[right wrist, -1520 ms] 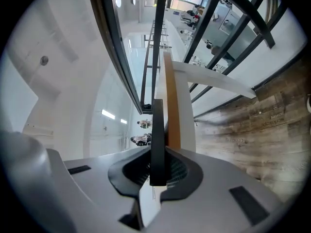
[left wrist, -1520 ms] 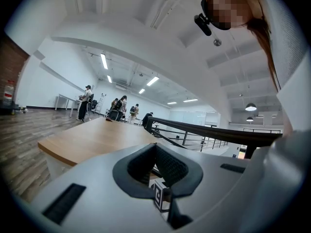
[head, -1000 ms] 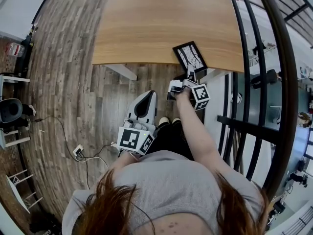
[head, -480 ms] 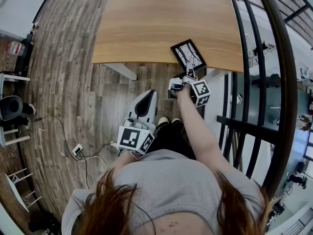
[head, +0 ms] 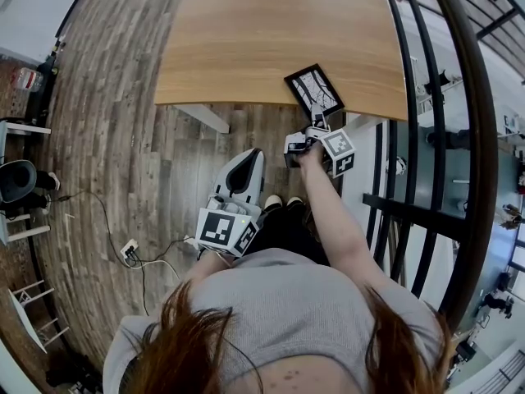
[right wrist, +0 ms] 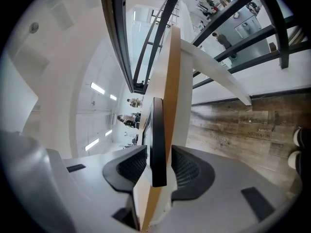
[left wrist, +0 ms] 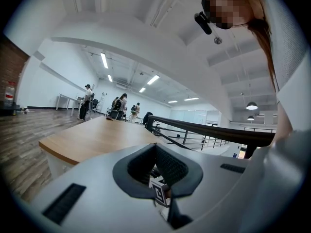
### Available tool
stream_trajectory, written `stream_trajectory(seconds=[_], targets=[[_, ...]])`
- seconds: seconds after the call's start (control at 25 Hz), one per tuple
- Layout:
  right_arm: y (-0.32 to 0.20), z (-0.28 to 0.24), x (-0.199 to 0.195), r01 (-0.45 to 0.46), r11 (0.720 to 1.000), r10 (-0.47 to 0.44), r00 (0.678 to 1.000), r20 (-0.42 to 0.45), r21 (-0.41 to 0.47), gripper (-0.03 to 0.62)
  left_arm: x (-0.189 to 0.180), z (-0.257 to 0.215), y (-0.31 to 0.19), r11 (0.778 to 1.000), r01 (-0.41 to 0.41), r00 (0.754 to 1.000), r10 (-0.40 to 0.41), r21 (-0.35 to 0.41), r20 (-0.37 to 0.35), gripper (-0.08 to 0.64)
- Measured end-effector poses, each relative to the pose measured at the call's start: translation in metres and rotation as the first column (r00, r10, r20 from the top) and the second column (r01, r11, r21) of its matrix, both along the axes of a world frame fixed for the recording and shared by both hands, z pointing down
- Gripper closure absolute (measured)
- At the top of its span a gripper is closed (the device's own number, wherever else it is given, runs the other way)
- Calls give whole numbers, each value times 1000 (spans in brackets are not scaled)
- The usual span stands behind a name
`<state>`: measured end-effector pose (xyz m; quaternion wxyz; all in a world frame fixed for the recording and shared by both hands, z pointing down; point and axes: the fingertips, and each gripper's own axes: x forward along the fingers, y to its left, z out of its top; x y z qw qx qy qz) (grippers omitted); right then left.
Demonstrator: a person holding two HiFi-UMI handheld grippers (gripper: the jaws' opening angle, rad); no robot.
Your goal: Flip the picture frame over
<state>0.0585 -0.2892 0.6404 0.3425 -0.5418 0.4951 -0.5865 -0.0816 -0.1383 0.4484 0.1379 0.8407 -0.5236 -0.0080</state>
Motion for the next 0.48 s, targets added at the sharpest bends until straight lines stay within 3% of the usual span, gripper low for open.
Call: stream_trajectory(seconds=[0.24, 0.48], targets=[[5, -12, -8, 76, 996, -75, 997, -34, 38, 385, -1, -1, 1, 1000, 6, 1000, -6, 2, -5, 555], [46, -29, 2, 107, 994, -103, 979, -176, 11, 380, -4, -4, -6, 1000, 25, 1000, -24, 14, -17, 555]])
